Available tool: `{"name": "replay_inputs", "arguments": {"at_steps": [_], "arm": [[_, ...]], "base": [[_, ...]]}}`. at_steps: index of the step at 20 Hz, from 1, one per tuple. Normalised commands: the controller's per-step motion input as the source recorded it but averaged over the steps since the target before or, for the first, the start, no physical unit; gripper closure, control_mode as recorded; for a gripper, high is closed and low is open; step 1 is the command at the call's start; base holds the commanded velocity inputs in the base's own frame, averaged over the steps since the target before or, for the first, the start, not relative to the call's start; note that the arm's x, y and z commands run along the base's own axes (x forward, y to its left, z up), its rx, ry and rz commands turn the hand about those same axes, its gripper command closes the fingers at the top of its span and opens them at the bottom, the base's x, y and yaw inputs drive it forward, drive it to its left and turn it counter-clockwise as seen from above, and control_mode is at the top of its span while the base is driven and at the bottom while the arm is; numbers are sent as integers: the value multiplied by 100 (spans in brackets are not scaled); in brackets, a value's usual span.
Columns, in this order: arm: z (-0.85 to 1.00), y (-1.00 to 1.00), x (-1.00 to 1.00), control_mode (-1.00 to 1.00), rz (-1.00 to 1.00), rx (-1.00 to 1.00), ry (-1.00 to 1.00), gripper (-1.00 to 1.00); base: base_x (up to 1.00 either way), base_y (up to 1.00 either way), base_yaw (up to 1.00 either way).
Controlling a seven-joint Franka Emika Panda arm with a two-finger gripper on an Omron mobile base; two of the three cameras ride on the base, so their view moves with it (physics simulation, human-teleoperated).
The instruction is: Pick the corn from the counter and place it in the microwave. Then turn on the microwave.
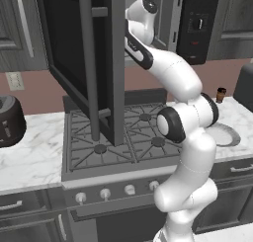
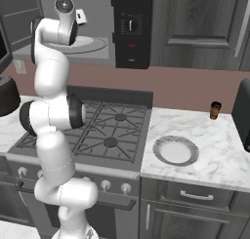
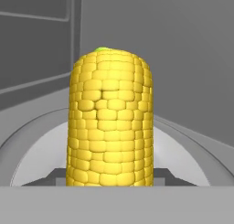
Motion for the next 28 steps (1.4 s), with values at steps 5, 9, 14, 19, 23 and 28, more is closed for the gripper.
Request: {"name": "replay_inputs", "arguments": {"at_steps": [5,9,14,19,23,28], "arm": [[-12,7,8,-100,3,0,0,100],[-9,6,10,-100,3,0,0,100],[-8,4,9,-100,4,0,0,100],[-3,0,12,-100,3,0,0,100],[0,0,6,-100,3,0,1,100],[0,0,0,-100,1,0,0,100]], "base": [[0,0,0],[0,0,0],[0,0,0],[0,0,0],[0,0,0],[0,0,0]]}}
